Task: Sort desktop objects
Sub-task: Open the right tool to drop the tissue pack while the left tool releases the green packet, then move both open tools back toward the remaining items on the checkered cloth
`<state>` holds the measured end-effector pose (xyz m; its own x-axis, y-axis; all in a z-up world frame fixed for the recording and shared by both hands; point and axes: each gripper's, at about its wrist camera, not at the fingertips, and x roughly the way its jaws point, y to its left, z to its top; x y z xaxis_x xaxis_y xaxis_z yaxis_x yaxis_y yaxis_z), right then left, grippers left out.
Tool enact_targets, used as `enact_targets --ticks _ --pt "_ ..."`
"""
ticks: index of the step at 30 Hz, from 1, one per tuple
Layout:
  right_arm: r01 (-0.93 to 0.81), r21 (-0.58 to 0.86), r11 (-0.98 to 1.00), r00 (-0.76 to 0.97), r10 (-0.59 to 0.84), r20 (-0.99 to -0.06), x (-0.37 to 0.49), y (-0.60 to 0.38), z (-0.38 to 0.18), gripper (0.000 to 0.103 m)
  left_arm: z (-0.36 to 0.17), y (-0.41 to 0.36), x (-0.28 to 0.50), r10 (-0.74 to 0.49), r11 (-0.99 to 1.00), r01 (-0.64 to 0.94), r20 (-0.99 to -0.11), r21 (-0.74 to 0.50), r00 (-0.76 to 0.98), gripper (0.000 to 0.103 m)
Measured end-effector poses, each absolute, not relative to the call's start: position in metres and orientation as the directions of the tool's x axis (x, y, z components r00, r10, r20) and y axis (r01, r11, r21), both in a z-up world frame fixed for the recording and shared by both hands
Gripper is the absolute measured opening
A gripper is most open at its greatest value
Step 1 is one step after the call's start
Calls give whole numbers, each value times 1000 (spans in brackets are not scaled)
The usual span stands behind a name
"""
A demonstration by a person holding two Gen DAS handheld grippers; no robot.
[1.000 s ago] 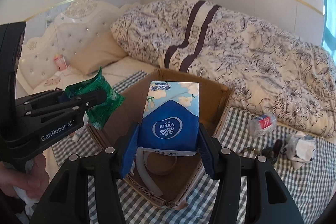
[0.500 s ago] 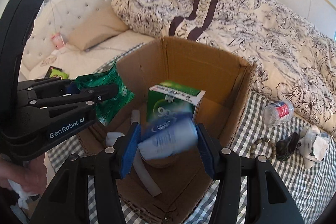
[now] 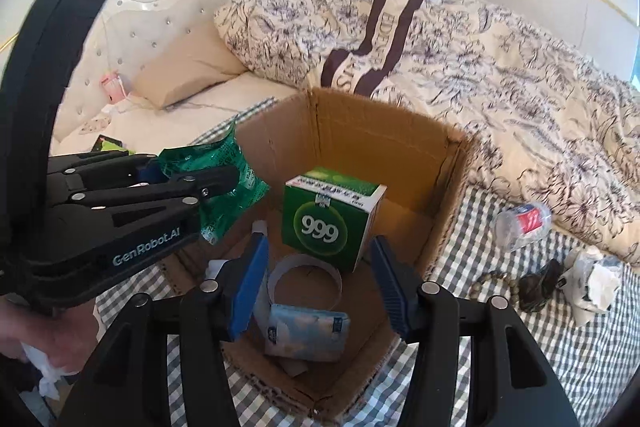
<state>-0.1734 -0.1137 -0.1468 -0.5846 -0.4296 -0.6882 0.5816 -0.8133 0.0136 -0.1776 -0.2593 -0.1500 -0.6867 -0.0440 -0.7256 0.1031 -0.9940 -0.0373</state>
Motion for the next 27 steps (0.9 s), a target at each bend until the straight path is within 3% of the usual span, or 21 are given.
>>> enact_targets --ticks 3,27 --pt "573 -2 -820 -612 -426 -667 -166 -104 -132 53 -138 -259 -174 -65 -991 128 -710 -35 -701 70" --pt "468 19 -884 -757 -412 -507 -90 5 -24 54 -18 -186 -96 -50 -994 94 -558 -50 -828 76"
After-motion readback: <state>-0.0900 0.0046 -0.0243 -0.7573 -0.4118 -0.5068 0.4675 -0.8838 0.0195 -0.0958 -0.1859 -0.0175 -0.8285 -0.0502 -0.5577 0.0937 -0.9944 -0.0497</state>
